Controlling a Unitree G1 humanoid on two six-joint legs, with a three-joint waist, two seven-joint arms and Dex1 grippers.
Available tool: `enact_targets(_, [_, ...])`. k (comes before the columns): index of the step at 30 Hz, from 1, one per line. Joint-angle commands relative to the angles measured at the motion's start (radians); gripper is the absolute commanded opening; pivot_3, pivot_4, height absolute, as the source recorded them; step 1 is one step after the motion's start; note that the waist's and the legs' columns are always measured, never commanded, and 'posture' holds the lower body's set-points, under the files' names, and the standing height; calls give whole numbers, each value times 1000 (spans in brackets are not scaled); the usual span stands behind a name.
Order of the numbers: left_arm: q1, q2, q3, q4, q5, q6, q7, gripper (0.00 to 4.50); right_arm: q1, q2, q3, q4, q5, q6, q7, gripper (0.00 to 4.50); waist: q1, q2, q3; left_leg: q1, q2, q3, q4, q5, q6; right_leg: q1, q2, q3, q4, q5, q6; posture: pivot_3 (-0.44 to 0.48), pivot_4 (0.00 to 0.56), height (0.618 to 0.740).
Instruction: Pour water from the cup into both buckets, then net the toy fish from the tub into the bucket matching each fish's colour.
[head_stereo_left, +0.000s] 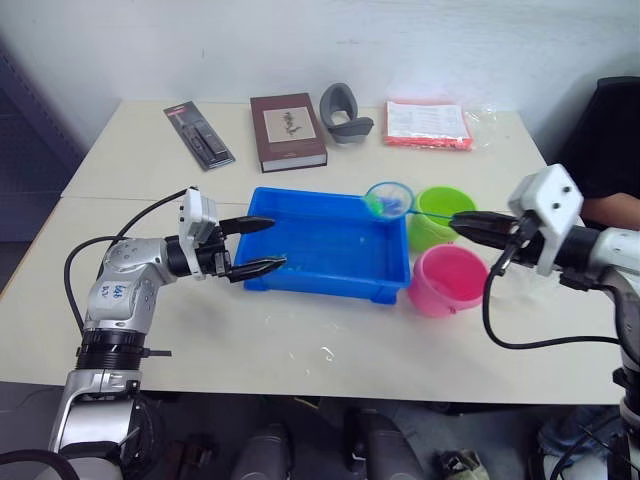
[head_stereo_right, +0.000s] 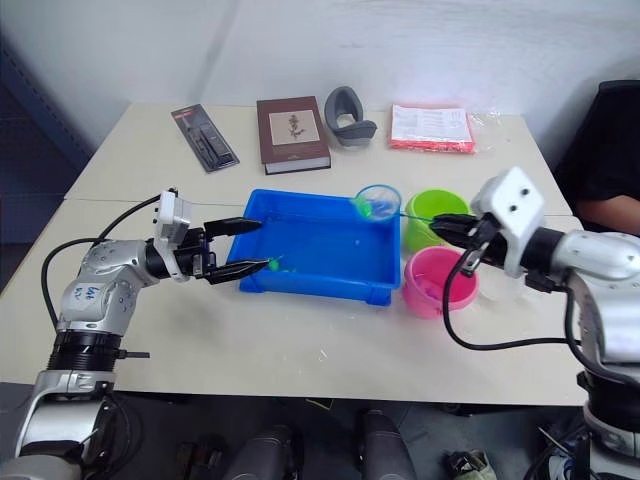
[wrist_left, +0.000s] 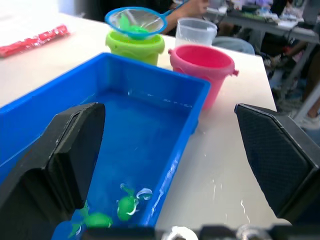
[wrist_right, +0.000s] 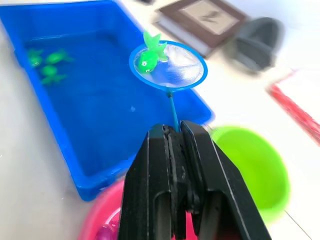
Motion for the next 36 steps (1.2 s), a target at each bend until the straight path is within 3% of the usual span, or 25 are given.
enact_targets(1, [-9, -30, 31, -63, -40, 40, 61, 4470, 52, -28, -114, -35, -11, -10, -81, 0, 0, 0, 0, 0, 0, 0, 0, 0, 0, 0, 0, 0, 0, 0, 0, 0, 150, 740])
enact_targets(10, [-54, -92, -1, -64, -20, 76, 121, 4470, 119, -96, -85, 92, -131, -178, -192, 0, -2, 0, 0, 1, 0, 1, 0, 0, 0, 0, 2, 1, 0, 0, 0, 0, 150, 740])
enact_targets(20, [-83, -154, -51, -85, -19, 63, 127, 4470, 146, -208, 107, 331, -443, -730, -290, 0, -2, 0, 0, 2, 0, 3, 0, 0, 0, 1, 3, 3, 0, 1, 1, 0, 150, 740])
enact_targets(25, [-92, -177, -65, -72, -13, 40, 123, 4470, 142, -303, 207, 452, -695, -1011, -448, 0, -3, 0, 0, 2, 0, 3, 0, 1, 0, 1, 4, 4, -1, 1, 1, 0, 150, 740])
enact_targets(31, [-113, -205, -81, -35, 4, 0, 107, 4470, 109, -361, 272, 544, -910, -1156, -644, 0, -3, 0, 0, 2, -1, 4, 0, 1, -1, 0, 3, 5, -1, 1, 1, 0, 150, 740])
enact_targets(36, [-130, -223, -85, 2, 18, -36, 97, 4470, 85, -376, 337, 557, -1011, -1195, -663, 0, -5, 0, 0, 3, 0, 5, 0, 2, -2, 0, 5, 6, -2, 1, 1, 0, 150, 740])
